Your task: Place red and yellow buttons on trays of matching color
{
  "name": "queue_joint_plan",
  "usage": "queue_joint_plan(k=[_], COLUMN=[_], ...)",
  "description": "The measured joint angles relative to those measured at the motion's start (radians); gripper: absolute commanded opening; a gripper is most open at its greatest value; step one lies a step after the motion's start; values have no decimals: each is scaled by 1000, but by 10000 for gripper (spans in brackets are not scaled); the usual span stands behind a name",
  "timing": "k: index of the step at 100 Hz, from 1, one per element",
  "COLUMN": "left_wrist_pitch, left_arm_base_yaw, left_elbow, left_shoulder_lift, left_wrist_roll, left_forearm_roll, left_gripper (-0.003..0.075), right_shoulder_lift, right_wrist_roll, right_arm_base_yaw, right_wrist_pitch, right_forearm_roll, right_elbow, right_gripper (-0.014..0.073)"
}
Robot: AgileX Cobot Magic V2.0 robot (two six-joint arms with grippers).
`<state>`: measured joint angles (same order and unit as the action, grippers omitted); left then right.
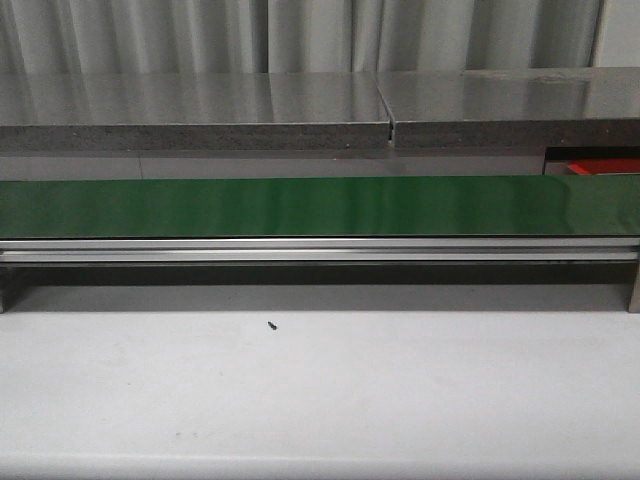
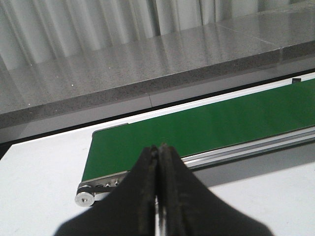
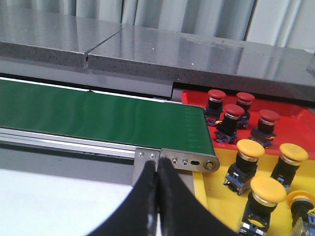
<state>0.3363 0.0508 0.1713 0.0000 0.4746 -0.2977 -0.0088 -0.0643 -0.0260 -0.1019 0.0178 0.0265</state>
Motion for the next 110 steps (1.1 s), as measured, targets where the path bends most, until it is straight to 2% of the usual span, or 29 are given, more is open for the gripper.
queue_joint_plan(k=[32, 58, 110], left_wrist_pitch=[-52, -220, -284], left_arm_base_yaw=[0, 31, 45], left_elbow=[-115, -173, -173], left_shoulder_lift=[-6, -6, -6], left_wrist_roll=[-191, -356, -406], left_forearm_roll=[135, 284, 323], left_gripper=[-19, -19, -19], right_shoulder_lift=[-1, -1, -1], right_wrist_roll=[0, 0, 0], right_arm_base_yaw=[0, 0, 0], right_wrist_pitch=[2, 2, 2], right_forearm_roll=[0, 0, 0], right_elbow=[0, 0, 0], right_gripper=[-68, -68, -68])
